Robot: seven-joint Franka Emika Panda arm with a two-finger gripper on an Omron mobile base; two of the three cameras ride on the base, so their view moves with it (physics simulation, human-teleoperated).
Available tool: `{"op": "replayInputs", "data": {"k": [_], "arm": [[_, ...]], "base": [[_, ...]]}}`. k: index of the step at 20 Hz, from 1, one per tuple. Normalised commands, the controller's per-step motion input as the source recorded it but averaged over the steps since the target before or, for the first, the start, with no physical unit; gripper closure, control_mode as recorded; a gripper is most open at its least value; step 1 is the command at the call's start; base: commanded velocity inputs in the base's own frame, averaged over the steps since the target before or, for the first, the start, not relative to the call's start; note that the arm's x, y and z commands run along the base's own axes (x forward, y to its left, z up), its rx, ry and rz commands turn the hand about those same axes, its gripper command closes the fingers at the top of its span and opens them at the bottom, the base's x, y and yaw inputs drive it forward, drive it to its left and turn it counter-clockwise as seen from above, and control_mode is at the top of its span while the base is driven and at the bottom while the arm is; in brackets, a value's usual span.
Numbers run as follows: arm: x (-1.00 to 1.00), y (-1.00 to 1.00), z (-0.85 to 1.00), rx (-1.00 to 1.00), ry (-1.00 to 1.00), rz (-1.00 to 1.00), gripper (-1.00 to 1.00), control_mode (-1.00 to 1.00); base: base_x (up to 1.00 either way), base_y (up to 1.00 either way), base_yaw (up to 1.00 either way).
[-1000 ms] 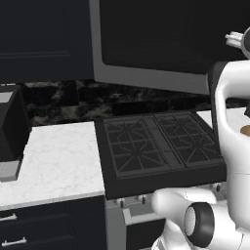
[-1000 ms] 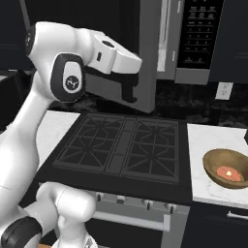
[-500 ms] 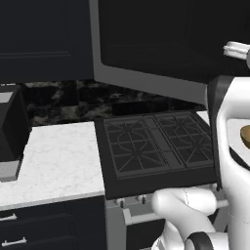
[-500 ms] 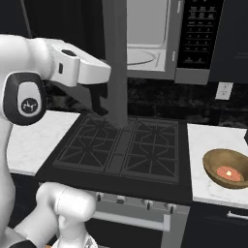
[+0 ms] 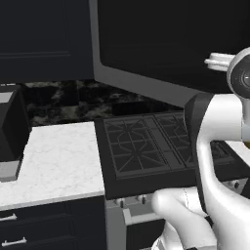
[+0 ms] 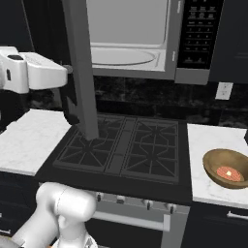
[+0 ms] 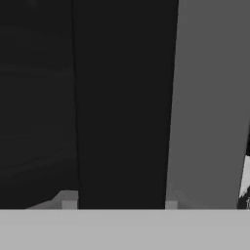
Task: Open the microwave, place the bowl with waffle inside the microwave, then close the microwave door and turn it on.
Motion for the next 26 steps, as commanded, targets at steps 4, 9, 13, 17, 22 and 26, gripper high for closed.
{"op": "replayInputs", "data": {"k": [4,9,13,17,22,26], "arm": [[-0.45,0.51,-0.05,-0.04,0.00,0.00,1.00,-1.00],[-0.50,0.44,-0.07,0.00,0.00,0.00,1.00,-1.00],[-0.29,0.50,-0.07,-0.02,0.00,0.00,1.00,-1.00],[-0.20,0.36,0.00,0.00,0.00,0.00,1.00,-1.00],[-0.14,0.16,0.00,0.00,0.00,0.00,-1.00,-1.00],[0.00,0.06,-0.15,0.00,-0.01,0.00,-1.00,-1.00]], "base": [[0.00,0.00,0.00],[0.00,0.00,0.00],[0.00,0.00,0.00],[0.00,0.00,0.00],[0.00,0.00,0.00],[0.00,0.00,0.00]]}}
